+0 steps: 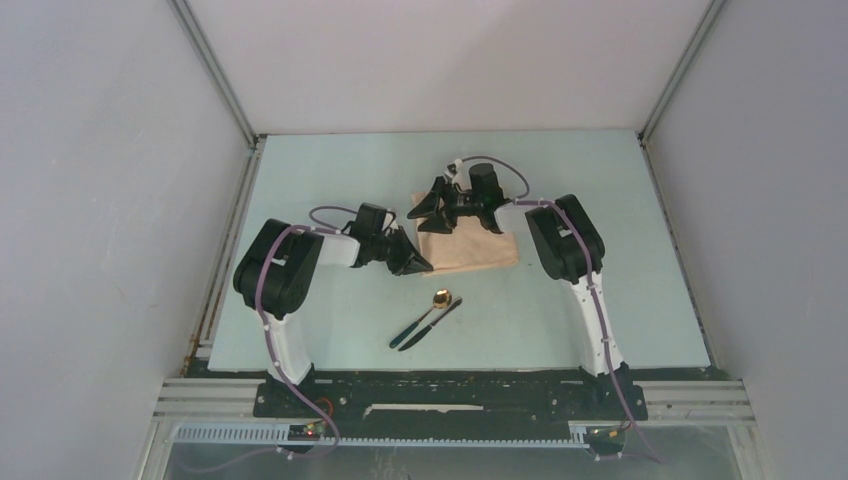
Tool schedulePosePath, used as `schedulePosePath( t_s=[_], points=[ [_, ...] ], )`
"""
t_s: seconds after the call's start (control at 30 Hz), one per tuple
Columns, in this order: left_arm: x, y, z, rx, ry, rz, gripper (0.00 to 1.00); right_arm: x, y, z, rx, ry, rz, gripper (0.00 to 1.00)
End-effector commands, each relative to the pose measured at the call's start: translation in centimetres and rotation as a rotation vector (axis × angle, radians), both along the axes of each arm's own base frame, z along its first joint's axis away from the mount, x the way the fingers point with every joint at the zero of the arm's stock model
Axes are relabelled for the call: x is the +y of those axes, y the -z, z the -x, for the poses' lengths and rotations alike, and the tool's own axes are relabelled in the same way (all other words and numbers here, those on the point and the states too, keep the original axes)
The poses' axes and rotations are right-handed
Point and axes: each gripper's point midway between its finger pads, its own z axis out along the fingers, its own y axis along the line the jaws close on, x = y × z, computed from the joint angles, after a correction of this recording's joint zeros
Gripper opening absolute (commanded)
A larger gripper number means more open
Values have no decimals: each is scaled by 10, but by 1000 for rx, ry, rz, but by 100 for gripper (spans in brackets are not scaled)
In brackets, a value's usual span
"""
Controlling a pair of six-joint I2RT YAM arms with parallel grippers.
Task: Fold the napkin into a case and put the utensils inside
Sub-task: Smooth out the square-folded napkin at the center of the board.
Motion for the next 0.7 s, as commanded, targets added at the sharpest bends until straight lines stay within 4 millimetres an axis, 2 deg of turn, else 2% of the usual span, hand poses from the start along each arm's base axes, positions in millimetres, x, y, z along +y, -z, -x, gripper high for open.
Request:
schedulePosePath(
  t_s=[0.0,0.17,0.43,0.67],
  points=[
    [14,17,6,30,-34,-66,5,11,-3,-12,-16,-3,-18,78],
    [13,18,8,33,-34,-58,5,18,1,-30,-26,18,0,78],
    [14,20,11,37,-35,-53,4,25,22,-55,9,62,45,77],
    [12,17,11,33,-35,-43,5,25,33,-81,50,106,50,77]
  ],
)
